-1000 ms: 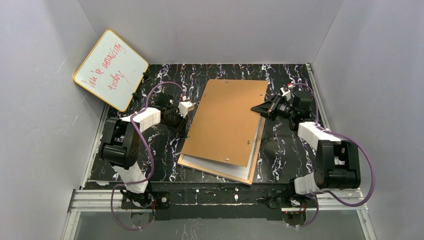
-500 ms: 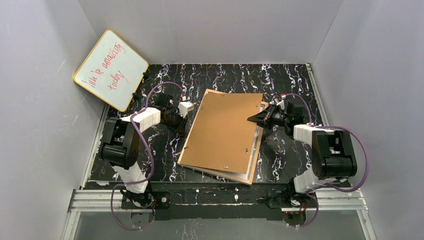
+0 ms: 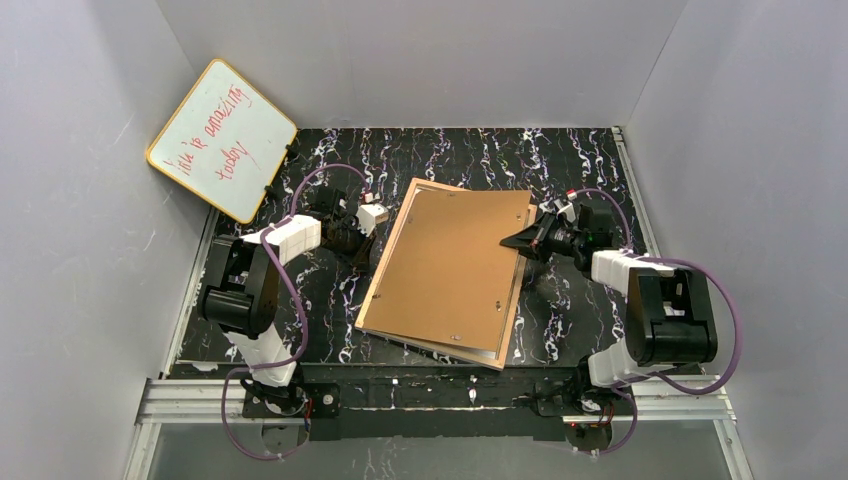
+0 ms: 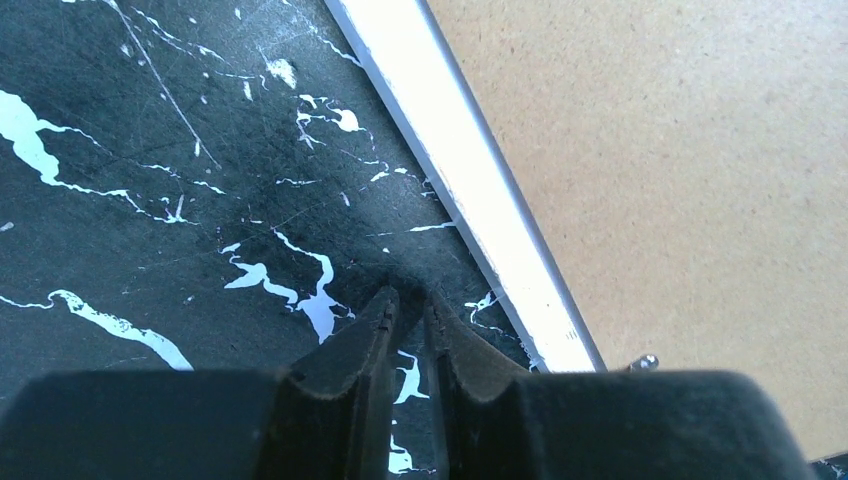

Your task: Put the photo into the frame

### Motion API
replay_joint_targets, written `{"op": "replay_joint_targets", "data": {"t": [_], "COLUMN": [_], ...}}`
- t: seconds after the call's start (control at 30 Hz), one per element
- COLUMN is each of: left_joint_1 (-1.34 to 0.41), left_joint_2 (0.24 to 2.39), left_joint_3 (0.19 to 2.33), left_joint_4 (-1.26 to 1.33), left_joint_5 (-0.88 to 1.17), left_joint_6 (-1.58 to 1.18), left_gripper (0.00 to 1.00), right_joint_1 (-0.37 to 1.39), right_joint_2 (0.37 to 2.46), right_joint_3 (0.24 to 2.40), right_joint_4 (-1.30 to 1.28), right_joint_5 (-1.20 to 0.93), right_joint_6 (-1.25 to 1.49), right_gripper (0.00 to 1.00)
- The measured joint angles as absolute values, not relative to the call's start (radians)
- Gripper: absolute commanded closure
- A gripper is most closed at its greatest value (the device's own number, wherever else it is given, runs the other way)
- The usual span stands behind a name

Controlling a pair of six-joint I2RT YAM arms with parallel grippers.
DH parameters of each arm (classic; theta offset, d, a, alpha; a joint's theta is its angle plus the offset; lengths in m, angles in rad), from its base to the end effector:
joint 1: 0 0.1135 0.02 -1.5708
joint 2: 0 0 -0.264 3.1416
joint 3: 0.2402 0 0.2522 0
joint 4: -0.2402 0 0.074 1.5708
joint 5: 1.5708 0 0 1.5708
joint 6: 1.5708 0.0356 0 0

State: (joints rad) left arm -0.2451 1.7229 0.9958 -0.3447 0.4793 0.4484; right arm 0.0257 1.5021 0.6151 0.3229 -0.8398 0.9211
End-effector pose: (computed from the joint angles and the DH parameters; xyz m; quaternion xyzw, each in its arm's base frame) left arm 0.3195 -0.0968 0.1637 0.3750 0.8654 -0.2045 0.2620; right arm 0.2850 0.0338 0.1726 0.1690 0.8062 0.5186 0.2292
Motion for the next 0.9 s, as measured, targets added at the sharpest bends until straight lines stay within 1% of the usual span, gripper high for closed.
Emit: {"op": "replay_joint_targets", "data": {"t": [0.17,0.5,0.9], "left_joint_1": [-0.245,-0.245,-0.253], "left_joint_2": [1.723,1.723,1.723], "left_joint_3": [0.996,0.996,0.996], "left_joint_4": [-0.345,-0.350,-0.361], "left_joint_5": [0.480,0.484,0.487], "left_joint_6": [0.450,0.453,0.454], "left_gripper": [0.86,0.87,0.88], "right_joint_1": [0.013,0.012,0.013], "right_joint_2": [1.495,1.514,1.554], "right_joint_3": [0.615,0.619,0.699], "right_joint_4": [0.284,0.288,0.262], "right_joint_5": [-0.829,-0.829,-0.832], "right_joint_6": [0.908,0.889,0.864], "right_gripper": [0.99,0.99,0.99]}}
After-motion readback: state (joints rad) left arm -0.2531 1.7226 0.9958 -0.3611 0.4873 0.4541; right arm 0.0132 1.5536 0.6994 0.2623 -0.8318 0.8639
